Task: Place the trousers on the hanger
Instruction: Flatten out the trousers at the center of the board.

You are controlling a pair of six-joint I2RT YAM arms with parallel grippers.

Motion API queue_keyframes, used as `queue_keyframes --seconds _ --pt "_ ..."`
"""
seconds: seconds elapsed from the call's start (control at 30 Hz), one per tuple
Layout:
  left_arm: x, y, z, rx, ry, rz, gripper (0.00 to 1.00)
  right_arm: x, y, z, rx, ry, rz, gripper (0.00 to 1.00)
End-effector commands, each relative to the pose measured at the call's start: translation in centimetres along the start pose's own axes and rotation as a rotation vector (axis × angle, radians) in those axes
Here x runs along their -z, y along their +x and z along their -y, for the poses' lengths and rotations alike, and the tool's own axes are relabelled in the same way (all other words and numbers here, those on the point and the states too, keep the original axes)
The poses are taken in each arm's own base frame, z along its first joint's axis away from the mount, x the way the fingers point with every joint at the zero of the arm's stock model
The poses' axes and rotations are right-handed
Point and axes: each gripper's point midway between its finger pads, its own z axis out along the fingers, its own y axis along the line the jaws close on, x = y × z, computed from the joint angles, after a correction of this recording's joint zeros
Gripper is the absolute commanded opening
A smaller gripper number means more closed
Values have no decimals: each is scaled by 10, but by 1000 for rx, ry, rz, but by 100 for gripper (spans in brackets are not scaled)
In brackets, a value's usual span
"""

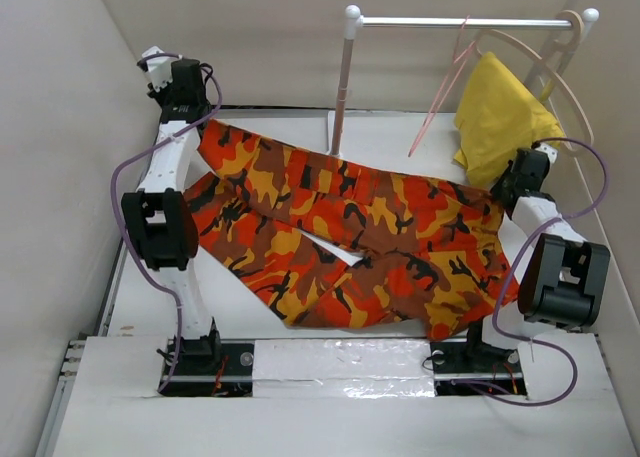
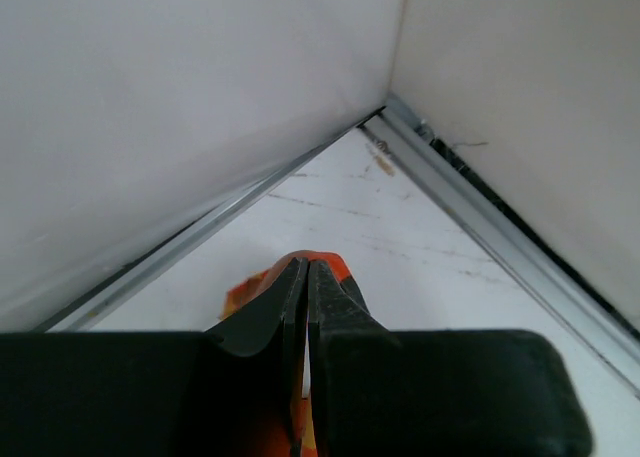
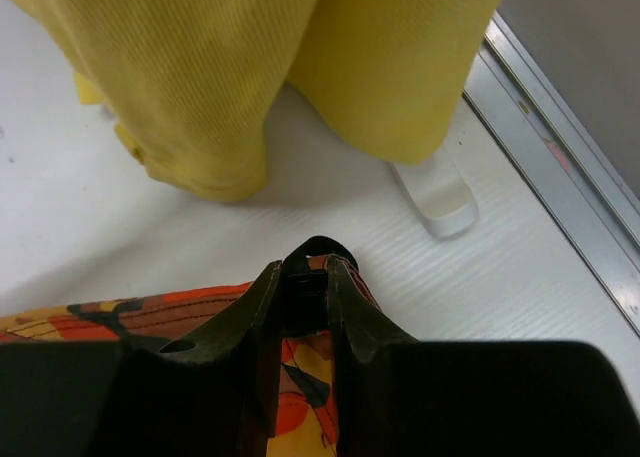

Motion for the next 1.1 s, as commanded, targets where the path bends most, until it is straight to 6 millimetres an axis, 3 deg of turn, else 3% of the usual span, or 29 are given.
queue_keyframes --seconds 0.0,0.1,0.13,0.17,0.23,0.27,0.33,0.37,0.43,0.47,0.5,0.53,0.57,0.6,0.67,0.7,0.73,0.8,0.83,0.87,0.9,0.93,0.97,1.0,1.03,1.07 --pt "-2 -24 -22 13 -81 63 0 -10 -41 -15 -32 -9 131 0" --pt "-12 -12 -14 -32 -92 59 0 -19 -38 -18 -11 8 98 0" --pt "-12 -16 -6 -35 -80 73 0 -23 -38 -18 -9 14 97 0" --pt "-18 -5 5 -72 -76 71 0 -23 -37 -22 -1 7 97 0" --pt "-22 -14 22 -75 -62 103 0 -26 -40 -23 -2 8 107 0" --pt "-33 6 33 -130 -62 86 0 -26 -41 -23 0 9 110 0" --pt "-42 3 45 -125 -49 102 0 -26 -42 -27 6 5 113 0" --pt "-52 22 51 -141 -44 82 0 -26 -40 -31 13 1 110 0" --pt "-60 29 60 -146 -23 76 16 -25 -39 -34 16 -6 116 0" --pt "-68 44 62 -166 -28 61 32 -23 -38 -33 19 -6 118 1" --pt "-70 49 62 -176 -28 56 41 -21 -39 -33 18 -8 123 3" --pt "-72 55 61 -193 -34 48 51 -18 -38 -37 22 -17 127 7" --pt "-74 62 59 -209 -42 38 58 -16 -38 -37 31 -29 134 20" --pt "-74 64 57 -218 -47 32 64 -9 -38 -42 34 -50 146 27" --pt "-68 61 52 -219 -50 22 65 3 -39 -50 40 -96 154 47" --pt "-65 60 49 -218 -54 15 65 20 -48 -64 41 -147 195 53" --pt "-61 66 44 -223 -58 -6 65 27 -37 -66 54 -164 187 56" --pt "-45 59 37 -173 -45 -36 64 45 -31 -80 67 -222 206 63" --pt "-40 78 27 -183 -53 -84 64 60 -22 -84 73 -269 207 67" --pt "-25 67 26 -106 -21 -95 63 68 -17 -90 76 -302 212 68" --pt "-22 71 18 -84 -15 -121 63 77 -14 -94 75 -332 221 68" --pt "-19 97 -1 -95 -34 -180 63 88 -4 -107 91 -398 211 68" --pt "-7 87 -6 -44 0 -190 63 101 3 -109 96 -435 223 66" --pt "-3 95 -12 -3 3 -215 62 108 7 -111 102 -456 227 63" --pt "5 121 -24 -18 0 -269 62 119 13 -119 117 -500 224 58" --pt "11 115 -31 10 13 -277 56 135 15 -120 125 -541 248 40"
